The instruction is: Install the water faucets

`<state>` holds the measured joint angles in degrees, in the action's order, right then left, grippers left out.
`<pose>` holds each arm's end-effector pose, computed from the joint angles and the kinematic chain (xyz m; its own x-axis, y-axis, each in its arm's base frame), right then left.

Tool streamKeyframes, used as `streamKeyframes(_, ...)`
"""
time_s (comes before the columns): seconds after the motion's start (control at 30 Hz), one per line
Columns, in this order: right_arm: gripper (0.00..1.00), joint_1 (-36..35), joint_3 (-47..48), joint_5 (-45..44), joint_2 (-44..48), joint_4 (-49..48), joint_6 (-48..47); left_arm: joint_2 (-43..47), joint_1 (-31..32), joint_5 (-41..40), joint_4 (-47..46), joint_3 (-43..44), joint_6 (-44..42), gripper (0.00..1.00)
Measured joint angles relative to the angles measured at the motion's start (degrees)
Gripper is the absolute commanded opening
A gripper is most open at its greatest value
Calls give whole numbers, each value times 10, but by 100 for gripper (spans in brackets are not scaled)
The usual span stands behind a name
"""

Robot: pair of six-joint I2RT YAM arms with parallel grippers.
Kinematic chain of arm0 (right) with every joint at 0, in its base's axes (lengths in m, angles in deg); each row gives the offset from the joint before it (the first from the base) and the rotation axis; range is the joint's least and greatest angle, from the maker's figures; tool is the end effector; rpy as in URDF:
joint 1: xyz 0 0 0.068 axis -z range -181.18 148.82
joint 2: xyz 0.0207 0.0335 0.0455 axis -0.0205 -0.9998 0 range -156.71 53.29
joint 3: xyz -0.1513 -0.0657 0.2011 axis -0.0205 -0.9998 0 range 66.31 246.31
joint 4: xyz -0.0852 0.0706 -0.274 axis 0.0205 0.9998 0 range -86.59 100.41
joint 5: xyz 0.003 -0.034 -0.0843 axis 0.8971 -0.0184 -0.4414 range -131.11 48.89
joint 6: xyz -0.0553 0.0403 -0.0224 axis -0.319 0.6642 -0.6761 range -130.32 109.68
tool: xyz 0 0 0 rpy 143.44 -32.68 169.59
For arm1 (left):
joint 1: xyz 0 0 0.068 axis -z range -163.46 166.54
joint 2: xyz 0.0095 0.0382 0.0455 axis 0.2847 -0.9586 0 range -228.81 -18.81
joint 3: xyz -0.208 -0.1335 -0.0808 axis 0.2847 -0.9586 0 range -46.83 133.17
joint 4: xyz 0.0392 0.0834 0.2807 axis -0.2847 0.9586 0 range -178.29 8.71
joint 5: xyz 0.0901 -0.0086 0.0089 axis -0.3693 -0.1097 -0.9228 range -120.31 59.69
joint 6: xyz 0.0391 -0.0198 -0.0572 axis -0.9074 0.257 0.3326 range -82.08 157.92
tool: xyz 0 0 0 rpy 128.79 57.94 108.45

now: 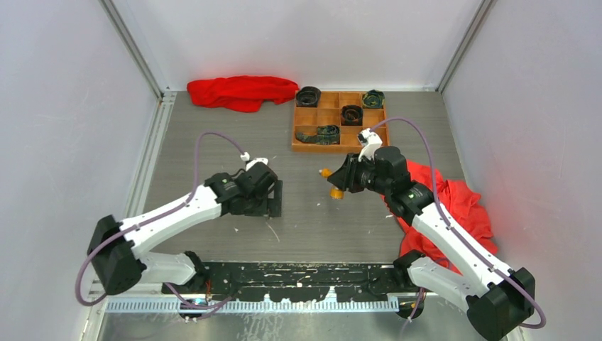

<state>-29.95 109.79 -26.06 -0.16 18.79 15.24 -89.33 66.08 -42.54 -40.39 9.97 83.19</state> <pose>0.2351 0.1468 0.2692 -0.6279 0.1306 -0.7673 -0.4430 0.7506 0.4903 0.1955 -0.2098 0.2251 -0.8837 -0.0339 -0.4668 0.0716 0.9759 -0.2064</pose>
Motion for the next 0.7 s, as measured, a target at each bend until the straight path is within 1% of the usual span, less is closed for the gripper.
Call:
streamKeyframes(0.17, 1, 0, 0, 3, -2, 1, 0, -77, 2, -9, -6, -18, 20, 100)
streamKeyframes(0.3, 0, 0, 0, 8, -2, 1, 1, -130, 2, -7, -22, -17, 39, 96)
streamKeyframes(0.47, 1, 0, 0, 24, -2, -1, 4, -202, 3, -15, -37, 7, 69, 89)
streamKeyframes(0.53, 1, 0, 0, 30, -2, -3, 5, -221, 3, -20, -43, 16, 78, 88)
streamKeyframes(0.6, 1, 0, 0, 34, -2, -3, 5, -239, 3, -25, -49, 24, 86, 81)
streamKeyframes(0.7, 0, 0, 0, 38, -2, -3, 5, -263, 2, -31, -61, 35, 97, 77)
